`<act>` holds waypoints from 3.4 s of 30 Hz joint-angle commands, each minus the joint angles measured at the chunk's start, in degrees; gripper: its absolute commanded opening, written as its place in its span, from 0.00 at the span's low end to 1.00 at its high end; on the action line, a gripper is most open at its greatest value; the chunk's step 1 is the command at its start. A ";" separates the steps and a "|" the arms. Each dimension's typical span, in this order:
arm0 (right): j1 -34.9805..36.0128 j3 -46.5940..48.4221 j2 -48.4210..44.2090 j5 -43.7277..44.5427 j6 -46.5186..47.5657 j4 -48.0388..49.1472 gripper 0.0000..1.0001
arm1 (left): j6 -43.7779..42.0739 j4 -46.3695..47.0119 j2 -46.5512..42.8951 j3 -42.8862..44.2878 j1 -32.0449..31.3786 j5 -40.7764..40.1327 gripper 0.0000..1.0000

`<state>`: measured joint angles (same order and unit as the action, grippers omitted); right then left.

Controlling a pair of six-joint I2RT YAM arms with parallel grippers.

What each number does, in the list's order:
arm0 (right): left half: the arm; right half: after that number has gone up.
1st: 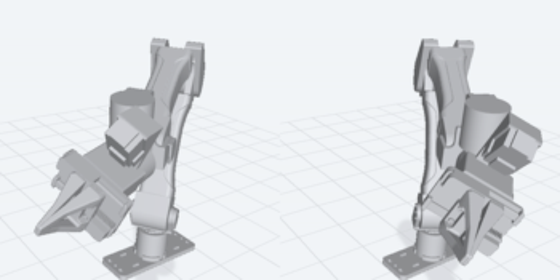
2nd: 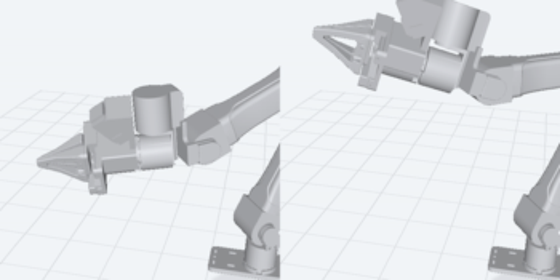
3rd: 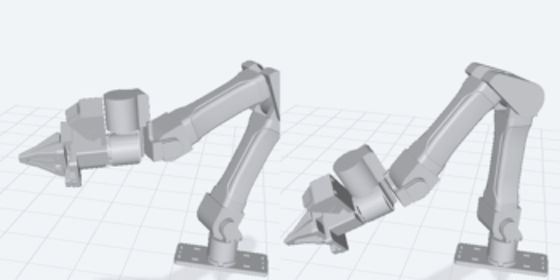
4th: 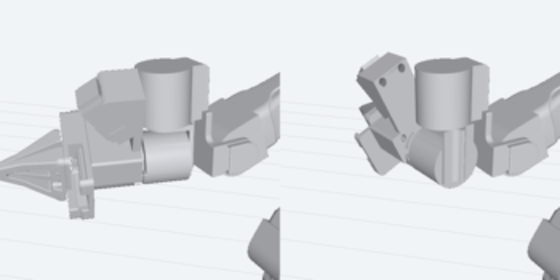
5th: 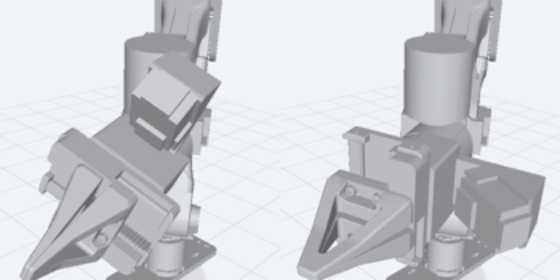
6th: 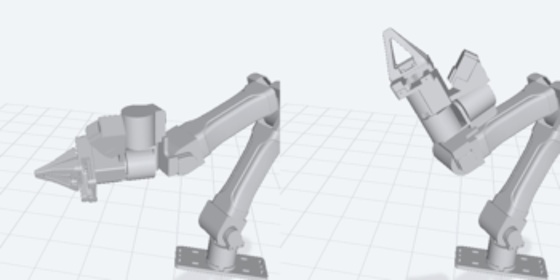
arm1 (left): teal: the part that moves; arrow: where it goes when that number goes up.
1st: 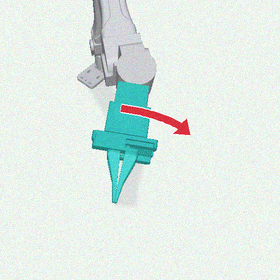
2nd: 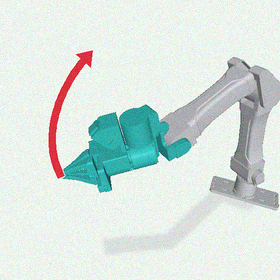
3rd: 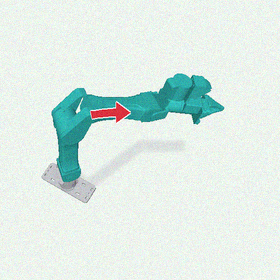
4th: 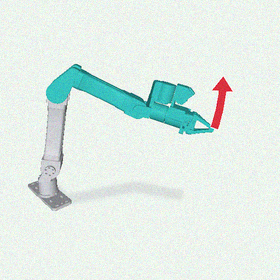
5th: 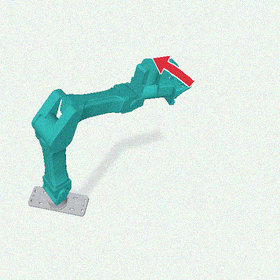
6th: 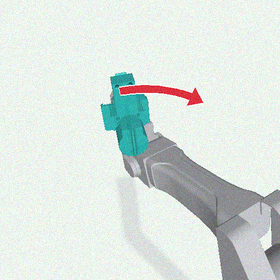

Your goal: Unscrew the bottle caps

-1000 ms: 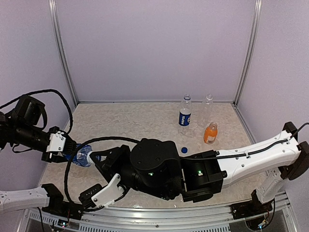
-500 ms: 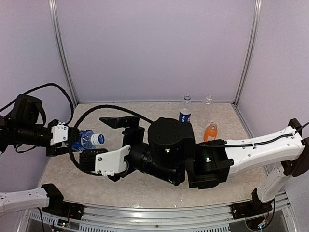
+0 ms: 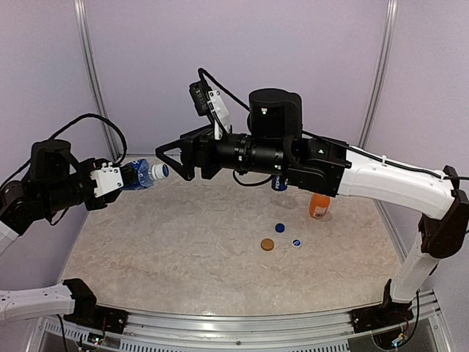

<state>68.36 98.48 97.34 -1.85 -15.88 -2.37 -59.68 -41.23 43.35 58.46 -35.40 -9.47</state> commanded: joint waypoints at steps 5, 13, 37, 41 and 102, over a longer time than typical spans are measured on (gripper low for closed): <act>-1.45 5.38 6.02 -8.97 -16.56 -8.69 0.80 | -3.30 5.74 0.19 -1.06 -1.14 -4.51 0.44; -3.31 7.57 9.03 -12.56 -17.94 -8.07 0.48 | -3.28 5.25 0.28 -0.56 -1.43 -4.07 0.44; -3.75 6.88 8.74 -15.64 -17.09 -9.41 0.00 | -3.14 4.29 0.64 0.41 -1.46 -2.99 0.44; -2.08 6.73 7.46 -13.26 -7.63 -10.91 0.00 | -0.88 -3.57 0.42 2.07 -1.49 2.93 0.44; 1.08 -6.21 -0.88 2.16 -7.33 -1.66 0.91 | 0.02 1.56 -0.17 -3.70 -1.60 -3.27 0.41</act>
<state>70.39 88.68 93.10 8.10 -0.12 3.44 -57.32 -45.65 43.33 55.48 -37.23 -8.73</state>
